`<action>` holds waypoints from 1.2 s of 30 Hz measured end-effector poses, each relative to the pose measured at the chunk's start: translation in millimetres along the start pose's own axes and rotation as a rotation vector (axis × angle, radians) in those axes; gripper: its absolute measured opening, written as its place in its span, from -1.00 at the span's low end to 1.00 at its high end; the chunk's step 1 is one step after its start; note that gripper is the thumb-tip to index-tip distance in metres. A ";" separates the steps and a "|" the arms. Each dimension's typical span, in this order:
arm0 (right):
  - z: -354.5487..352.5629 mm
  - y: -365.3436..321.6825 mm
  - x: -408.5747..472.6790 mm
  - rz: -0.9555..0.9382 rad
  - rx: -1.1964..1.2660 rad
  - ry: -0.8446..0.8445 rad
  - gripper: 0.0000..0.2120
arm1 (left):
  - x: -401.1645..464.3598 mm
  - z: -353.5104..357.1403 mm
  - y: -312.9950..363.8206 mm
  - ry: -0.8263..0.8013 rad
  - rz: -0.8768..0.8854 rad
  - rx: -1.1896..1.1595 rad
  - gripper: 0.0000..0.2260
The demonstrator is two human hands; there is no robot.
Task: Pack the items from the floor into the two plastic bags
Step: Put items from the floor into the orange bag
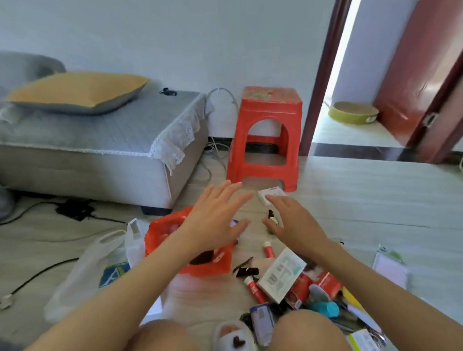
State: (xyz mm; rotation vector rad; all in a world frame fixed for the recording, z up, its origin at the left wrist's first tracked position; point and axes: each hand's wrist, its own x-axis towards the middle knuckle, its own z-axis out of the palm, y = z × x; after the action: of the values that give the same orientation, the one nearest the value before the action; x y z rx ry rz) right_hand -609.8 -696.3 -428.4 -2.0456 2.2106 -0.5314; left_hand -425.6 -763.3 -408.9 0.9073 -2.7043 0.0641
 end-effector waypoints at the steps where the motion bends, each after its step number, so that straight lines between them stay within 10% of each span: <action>1: -10.0 1.3 -5.4 -0.011 -0.015 0.025 -0.48 | 4.9 -8.4 8.8 0.012 0.026 0.005 -0.42; 10: -8.2 54.7 -22.0 0.064 -0.050 0.024 -0.47 | 40.2 32.5 42.5 0.003 0.053 -0.057 -0.51; 24: 151.8 207.1 -44.5 0.396 -0.128 -0.320 -0.49 | 23.4 279.9 65.0 -0.473 -0.335 -0.353 -0.35; 36: 189.5 257.9 -34.7 0.553 -0.178 -0.613 0.08 | 30.3 341.0 97.1 -0.551 -0.367 -0.232 -0.08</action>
State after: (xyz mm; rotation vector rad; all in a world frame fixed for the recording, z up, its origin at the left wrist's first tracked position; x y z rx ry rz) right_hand -796.0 -687.3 -690.8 -1.2880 2.2988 0.3121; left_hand -593.8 -748.2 -722.2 1.5023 -2.8638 -0.6496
